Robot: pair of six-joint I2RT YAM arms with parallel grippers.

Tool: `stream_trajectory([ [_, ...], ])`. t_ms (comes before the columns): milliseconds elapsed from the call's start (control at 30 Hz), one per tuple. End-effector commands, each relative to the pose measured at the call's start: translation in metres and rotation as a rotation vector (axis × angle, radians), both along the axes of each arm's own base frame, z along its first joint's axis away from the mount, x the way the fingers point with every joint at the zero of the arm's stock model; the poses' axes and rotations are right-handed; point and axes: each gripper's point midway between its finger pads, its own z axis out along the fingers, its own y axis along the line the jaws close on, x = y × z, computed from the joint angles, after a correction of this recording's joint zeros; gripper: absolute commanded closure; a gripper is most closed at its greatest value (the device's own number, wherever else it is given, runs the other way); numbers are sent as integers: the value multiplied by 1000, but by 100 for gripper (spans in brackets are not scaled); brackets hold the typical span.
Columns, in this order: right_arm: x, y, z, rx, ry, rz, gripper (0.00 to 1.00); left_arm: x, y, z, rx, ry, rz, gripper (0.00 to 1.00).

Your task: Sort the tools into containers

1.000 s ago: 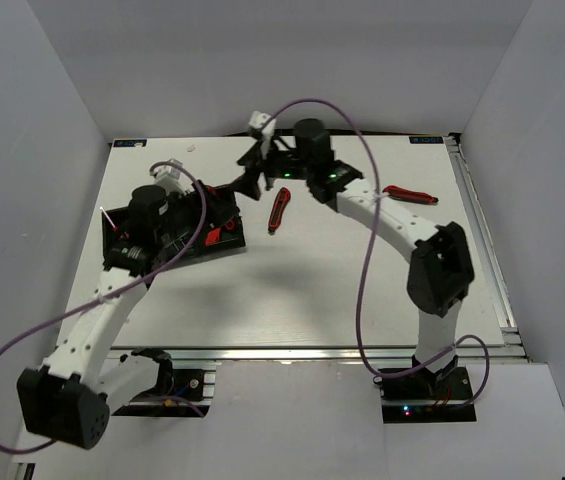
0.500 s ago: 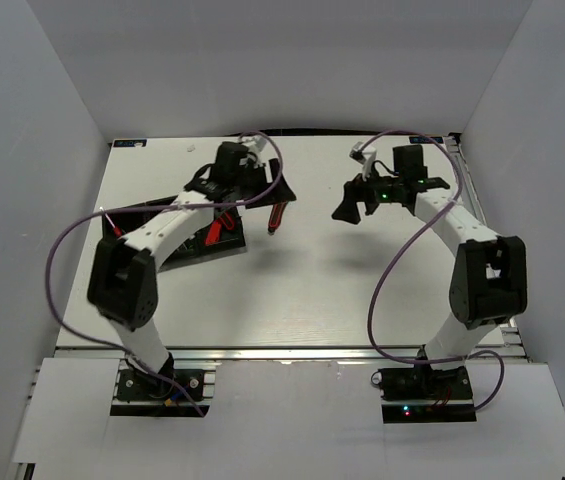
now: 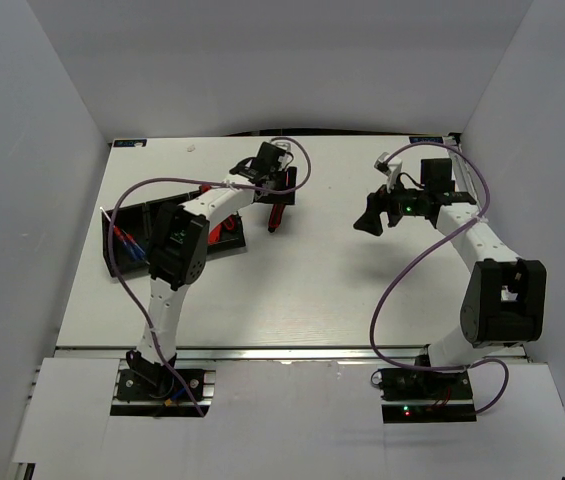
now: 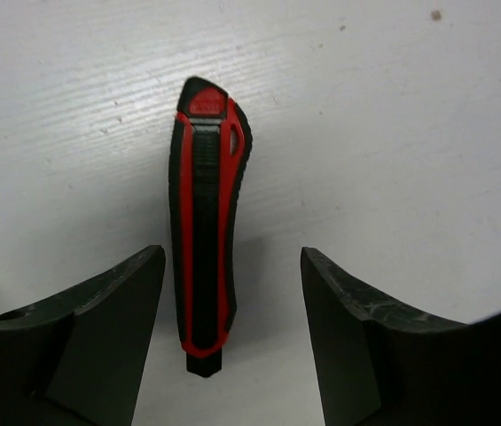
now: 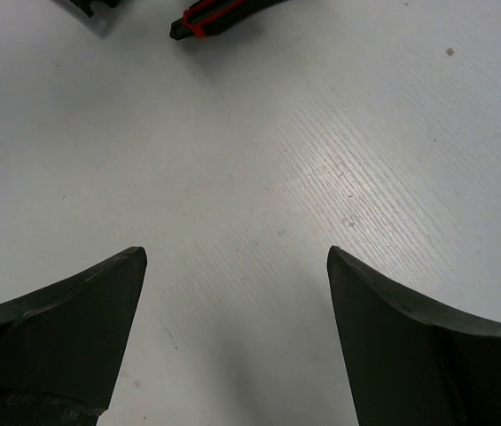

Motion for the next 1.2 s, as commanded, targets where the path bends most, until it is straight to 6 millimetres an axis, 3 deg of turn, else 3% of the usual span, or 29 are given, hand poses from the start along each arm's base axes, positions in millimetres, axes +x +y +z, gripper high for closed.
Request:
stream_trajectory([
  [0, -6, 1, 8, 19, -25, 21, 11, 16, 4, 22, 74, -88, -4, 27],
  [133, -4, 1, 6, 18, -20, 20, 11, 18, 7, -1, 120, -59, 2, 29],
  [233, -4, 1, 4, 22, -11, 23, 11, 20, 6, -8, 132, -55, 1, 30],
  [567, -9, 2, 1, 23, 7, 25, 10, 22, 2, -20, 200, -69, -10, 33],
  [800, -11, 2, 0, 28, 17, 24, 11, 16, 4, -44, 250, -26, -25, 41],
  [1067, -12, 2, 0, 30, 24, 22, 11, 14, 6, -48, 266, -14, -21, 44],
  [1167, -12, 2, 0, 30, 25, 21, 10, 12, 5, -46, 260, -11, -23, 57],
])
